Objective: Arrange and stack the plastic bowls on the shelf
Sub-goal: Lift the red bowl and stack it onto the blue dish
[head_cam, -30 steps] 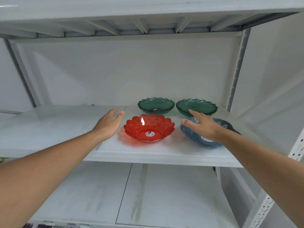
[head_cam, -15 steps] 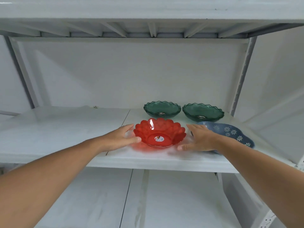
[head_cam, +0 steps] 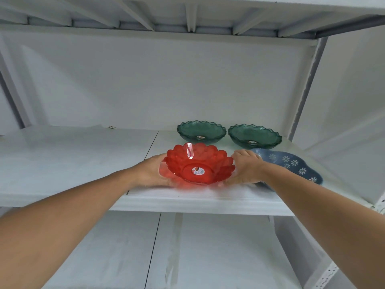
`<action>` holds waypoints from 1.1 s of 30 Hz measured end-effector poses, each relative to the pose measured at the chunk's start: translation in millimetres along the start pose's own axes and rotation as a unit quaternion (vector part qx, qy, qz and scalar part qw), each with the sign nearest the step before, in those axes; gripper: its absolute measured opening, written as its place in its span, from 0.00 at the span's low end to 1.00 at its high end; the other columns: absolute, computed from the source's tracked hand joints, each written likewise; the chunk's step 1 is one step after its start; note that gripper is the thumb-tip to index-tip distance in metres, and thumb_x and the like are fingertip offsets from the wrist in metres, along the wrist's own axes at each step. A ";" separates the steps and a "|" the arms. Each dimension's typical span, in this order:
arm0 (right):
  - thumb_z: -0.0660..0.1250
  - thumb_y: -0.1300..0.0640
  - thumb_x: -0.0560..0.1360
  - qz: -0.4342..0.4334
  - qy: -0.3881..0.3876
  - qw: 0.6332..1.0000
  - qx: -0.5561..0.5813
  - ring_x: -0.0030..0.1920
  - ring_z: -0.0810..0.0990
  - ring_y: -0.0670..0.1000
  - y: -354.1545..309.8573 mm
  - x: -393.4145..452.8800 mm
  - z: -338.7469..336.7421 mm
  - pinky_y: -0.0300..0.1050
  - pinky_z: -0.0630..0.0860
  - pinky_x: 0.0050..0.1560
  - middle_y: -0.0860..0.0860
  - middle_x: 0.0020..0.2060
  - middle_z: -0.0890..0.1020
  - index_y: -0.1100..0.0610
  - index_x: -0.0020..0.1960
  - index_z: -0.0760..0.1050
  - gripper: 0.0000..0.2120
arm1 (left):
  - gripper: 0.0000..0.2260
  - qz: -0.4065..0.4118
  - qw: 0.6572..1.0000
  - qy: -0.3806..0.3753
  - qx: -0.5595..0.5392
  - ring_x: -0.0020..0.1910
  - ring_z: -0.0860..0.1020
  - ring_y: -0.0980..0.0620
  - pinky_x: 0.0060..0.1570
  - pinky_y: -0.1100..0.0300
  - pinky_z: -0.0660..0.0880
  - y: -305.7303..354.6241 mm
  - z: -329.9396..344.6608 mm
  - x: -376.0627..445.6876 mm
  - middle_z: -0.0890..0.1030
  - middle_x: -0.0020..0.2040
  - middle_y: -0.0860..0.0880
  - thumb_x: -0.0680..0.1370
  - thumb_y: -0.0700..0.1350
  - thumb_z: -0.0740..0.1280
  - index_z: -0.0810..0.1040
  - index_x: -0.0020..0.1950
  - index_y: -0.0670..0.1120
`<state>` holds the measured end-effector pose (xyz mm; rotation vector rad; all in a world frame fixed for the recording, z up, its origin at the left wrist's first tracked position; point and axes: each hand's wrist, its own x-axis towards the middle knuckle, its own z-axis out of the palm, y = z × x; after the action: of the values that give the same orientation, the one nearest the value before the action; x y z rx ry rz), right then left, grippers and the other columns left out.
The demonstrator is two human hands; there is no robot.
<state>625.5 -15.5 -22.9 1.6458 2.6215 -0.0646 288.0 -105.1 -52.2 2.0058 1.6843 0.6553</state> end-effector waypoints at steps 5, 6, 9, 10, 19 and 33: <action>0.70 0.14 0.49 0.018 -0.004 0.997 0.079 0.83 0.49 0.58 -1.2 0.6 -0.8 0.62 0.47 0.81 0.55 0.76 0.69 0.53 0.71 0.72 0.61 | 0.34 0.009 0.999 0.021 -0.048 0.72 0.72 0.69 0.77 0.59 0.66 6.4 0.4 4.0 0.78 0.70 0.65 0.69 0.65 0.82 0.75 0.72 0.62; 0.71 0.15 0.49 0.024 -0.007 0.995 0.098 0.84 0.48 0.58 -0.9 -0.7 -2.6 0.62 0.46 0.82 0.57 0.77 0.68 0.52 0.70 0.72 0.60 | 0.34 0.011 0.998 0.027 -0.056 0.74 0.72 0.64 0.78 0.56 0.66 7.1 -0.7 4.3 0.78 0.71 0.63 0.68 0.64 0.82 0.75 0.72 0.61; 0.75 0.18 0.49 0.023 0.016 0.990 0.140 0.81 0.56 0.58 0.2 -5.8 -9.5 0.61 0.54 0.80 0.54 0.74 0.71 0.47 0.64 0.77 0.52 | 0.32 0.020 0.998 0.036 -0.053 0.75 0.73 0.58 0.78 0.53 0.67 11.8 -3.5 6.8 0.79 0.70 0.61 0.68 0.64 0.82 0.75 0.70 0.63; 0.76 0.20 0.50 0.017 0.031 0.987 0.157 0.79 0.60 0.56 0.9 -8.5 -13.1 0.60 0.57 0.79 0.50 0.71 0.73 0.45 0.63 0.78 0.48 | 0.31 0.024 0.998 0.039 -0.047 0.75 0.73 0.56 0.78 0.52 0.67 14.0 -4.4 8.4 0.79 0.71 0.60 0.69 0.63 0.81 0.75 0.70 0.63; 0.84 0.27 0.49 0.025 0.092 0.953 0.287 0.57 0.80 0.39 78.2 -64.7 -62.5 0.37 0.74 0.59 0.35 0.55 0.82 0.35 0.60 0.72 0.43 | 0.34 0.127 0.990 0.042 -0.050 0.70 0.76 0.63 0.76 0.53 0.70 102.6 5.8 50.1 0.80 0.68 0.64 0.69 0.71 0.77 0.74 0.72 0.63; 0.85 0.30 0.51 0.184 0.104 0.927 0.311 0.67 0.75 0.52 192.0 -135.5 -30.7 0.50 0.71 0.68 0.45 0.67 0.76 0.49 0.79 0.61 0.64 | 0.37 0.164 0.982 -0.072 -0.060 0.73 0.76 0.54 0.77 0.50 0.69 192.5 114.8 122.6 0.79 0.71 0.57 0.73 0.61 0.80 0.71 0.78 0.56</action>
<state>856.8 -52.1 13.9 2.4331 2.5260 -0.8256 526.0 -18.9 -17.1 2.2044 1.2127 0.6833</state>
